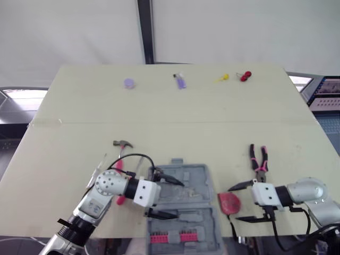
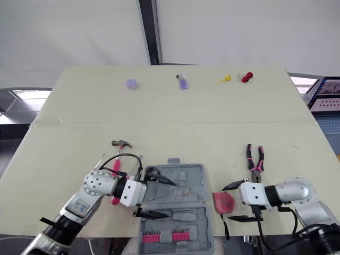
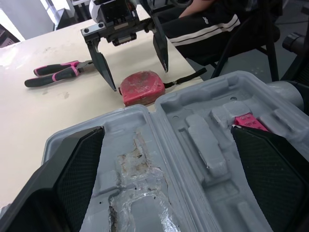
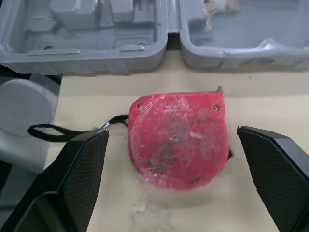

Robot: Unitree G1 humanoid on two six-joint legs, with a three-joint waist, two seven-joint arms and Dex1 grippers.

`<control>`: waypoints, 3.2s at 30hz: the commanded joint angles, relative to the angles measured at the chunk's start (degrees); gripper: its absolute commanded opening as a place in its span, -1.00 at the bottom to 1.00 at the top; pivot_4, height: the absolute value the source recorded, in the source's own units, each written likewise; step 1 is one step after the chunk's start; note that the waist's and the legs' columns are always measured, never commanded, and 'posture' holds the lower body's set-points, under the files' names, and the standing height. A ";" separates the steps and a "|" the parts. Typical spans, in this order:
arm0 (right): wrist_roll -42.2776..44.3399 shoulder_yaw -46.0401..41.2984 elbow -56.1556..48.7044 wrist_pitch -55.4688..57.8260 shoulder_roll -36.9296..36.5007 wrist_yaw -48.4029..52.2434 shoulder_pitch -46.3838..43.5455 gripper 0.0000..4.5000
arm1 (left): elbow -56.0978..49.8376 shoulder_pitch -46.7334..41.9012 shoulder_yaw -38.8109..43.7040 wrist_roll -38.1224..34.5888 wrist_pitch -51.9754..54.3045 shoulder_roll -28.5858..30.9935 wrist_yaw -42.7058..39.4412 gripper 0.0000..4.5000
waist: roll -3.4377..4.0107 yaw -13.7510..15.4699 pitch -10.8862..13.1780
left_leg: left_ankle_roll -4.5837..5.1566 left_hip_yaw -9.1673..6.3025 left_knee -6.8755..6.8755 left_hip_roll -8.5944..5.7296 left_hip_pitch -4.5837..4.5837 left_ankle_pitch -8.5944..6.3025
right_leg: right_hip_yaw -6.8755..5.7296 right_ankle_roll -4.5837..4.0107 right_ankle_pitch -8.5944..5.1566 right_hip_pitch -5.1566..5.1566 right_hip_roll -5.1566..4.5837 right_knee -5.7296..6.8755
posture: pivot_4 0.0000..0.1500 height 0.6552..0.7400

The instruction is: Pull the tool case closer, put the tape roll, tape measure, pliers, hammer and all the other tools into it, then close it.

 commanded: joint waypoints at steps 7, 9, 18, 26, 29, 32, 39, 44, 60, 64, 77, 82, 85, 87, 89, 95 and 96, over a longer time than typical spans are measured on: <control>-0.74 1.39 4.93 -2.53 1.53 -0.27 -1.06 1.00 | -2.41 0.76 -0.12 -0.16 -0.78 0.04 1.30 1.00 | 0.01 -0.07 -0.01 | 0.00 -0.01 0.00 0.00 0.01 0.00 | -0.01 0.00 0.00 0.02 0.00 0.00 | 1.00 1.00; -0.88 1.44 5.46 -2.42 2.13 -0.71 -1.32 1.00 | -2.17 0.67 -0.24 -0.11 -0.87 -0.08 1.33 1.00 | 0.01 -0.07 -0.01 | 0.00 -0.01 0.00 0.00 0.01 0.00 | -0.01 0.00 0.00 0.02 0.00 0.00 | 1.00 1.00; -1.78 1.53 6.86 -3.13 3.21 -1.51 -1.58 1.00 | -1.70 0.39 -0.53 0.15 -1.24 -0.22 1.46 1.00 | 0.01 -0.07 -0.01 | 0.00 -0.01 0.00 0.00 0.01 0.00 | -0.01 0.00 0.00 0.03 0.00 0.00 | 1.00 1.00; -1.92 1.70 7.56 -3.43 3.68 -1.73 -1.96 0.30 | -1.36 0.13 -0.57 0.43 -1.40 -0.17 1.61 1.00 | 0.02 -0.05 -0.01 | 0.00 -0.01 0.00 0.00 0.03 0.00 | -0.01 0.00 0.00 0.05 0.00 -0.01 | 1.00 1.00; -1.80 1.73 7.26 -3.11 3.46 -1.40 -1.91 0.30 | -1.11 0.01 -0.58 0.53 -1.49 -0.26 1.73 1.00 | 0.01 -0.06 -0.01 | 0.00 -0.02 0.00 0.00 0.04 0.00 | -0.01 0.00 0.00 0.06 0.01 -0.01 | 1.00 1.00; -0.35 0.98 3.90 1.35 2.07 -0.81 -1.75 0.30 | -0.98 0.13 -0.36 0.72 -1.72 -0.14 2.18 1.00 | 0.02 -0.08 -0.01 | 0.00 -0.01 0.00 0.00 0.04 0.00 | -0.02 0.00 0.00 0.06 0.00 0.00 | 1.00 1.00; 1.93 -0.65 -21.57 30.35 -8.32 -0.95 -5.24 0.30 | -2.62 2.15 3.34 -1.08 0.97 0.58 5.85 1.00 | 0.10 -0.12 0.00 | 0.00 -0.05 0.02 0.00 0.01 0.00 | -0.02 0.00 0.00 0.03 0.01 0.01 | 1.00 1.00; -1.12 2.07 -37.37 47.30 -9.69 -5.28 -13.14 0.30 | -5.16 6.07 8.31 -3.01 4.77 1.07 9.82 1.00 | 0.10 -0.06 0.00 | -0.02 -0.05 -0.02 0.06 -0.03 -0.01 | -0.01 0.00 0.00 -0.04 0.04 0.00 | 1.00 1.00; -22.46 30.22 -43.72 72.85 1.30 -13.31 -34.59 0.30 | -6.49 15.25 14.50 -4.95 5.23 -2.36 17.27 1.00 | 0.01 -0.17 0.01 | -0.05 -0.05 0.02 0.06 -0.24 -0.02 | 0.02 -0.01 0.00 -0.36 0.04 0.12 | 1.00 1.00; -24.91 33.48 -42.21 72.61 2.86 -13.33 -36.49 0.30 | -6.66 15.16 14.23 -4.47 5.15 -2.79 18.00 1.00 | 0.02 -0.36 0.01 | -0.05 0.00 0.02 0.06 -0.26 -0.02 | 0.07 -0.01 0.00 -0.45 0.04 0.17 | 1.00 1.00; -31.33 38.11 -37.99 68.30 6.20 -13.15 -36.93 0.30 | -8.67 15.75 13.11 -4.08 5.75 -2.78 18.86 1.00 | 0.02 -0.61 0.01 | -0.05 0.05 -0.01 0.06 -0.27 -0.02 | 0.08 -0.01 0.00 -0.50 0.04 0.17 | 1.00 1.00; -32.89 38.24 -37.19 66.37 6.51 -12.51 -36.50 0.30 | -9.12 15.66 12.79 -4.17 6.11 -2.62 19.01 1.00 | 0.02 -0.79 0.01 | -0.05 0.05 -0.02 0.06 -0.27 -0.02 | 0.08 -0.01 0.00 -0.51 0.04 0.17 | 1.00 1.00; -33.55 38.01 -37.12 65.78 6.74 -12.15 -36.21 0.30 | -9.43 15.72 12.74 -4.26 6.35 -2.54 19.03 1.00 | 0.02 -0.85 0.01 | -0.05 0.05 -0.02 0.06 -0.27 -0.02 | 0.08 -0.01 0.00 -0.51 0.04 0.17 | 1.00 1.00; -33.95 37.91 -36.87 65.27 6.61 -12.01 -36.01 0.30 | -9.52 15.77 12.73 -4.29 6.45 -2.47 19.02 1.00 | 0.02 -0.89 0.01 | -0.05 0.05 -0.02 0.06 -0.26 -0.02 | 0.08 -0.01 0.00 -0.51 0.04 0.17 | 1.00 1.00; -34.25 37.82 -36.65 64.70 6.43 -11.90 -35.70 0.30 | -9.67 15.77 12.69 -4.29 6.62 -2.44 19.04 1.00 | 0.01 -0.91 0.01 | -0.05 0.05 -0.02 0.06 -0.26 -0.02 | 0.08 -0.01 0.00 -0.51 0.04 0.17 | 1.00 1.00; -35.03 37.37 -35.92 63.64 6.82 -11.66 -35.01 0.30 | -10.17 15.41 12.37 -4.25 7.27 -2.57 19.21 1.00 | 0.02 -1.32 0.01 | -0.05 0.05 -0.03 0.06 -0.27 -0.02 | 0.08 -0.01 0.00 -0.51 0.04 0.17 | 1.00 1.00; -35.21 37.33 -35.73 63.43 6.83 -11.63 -34.97 0.30 | -10.26 15.38 12.32 -4.27 7.36 -2.56 19.23 1.00 | 0.02 -1.43 0.01 | -0.05 0.05 -0.04 0.06 -0.27 -0.02 | 0.08 -0.01 0.00 -0.51 0.04 0.17 | 1.00 1.00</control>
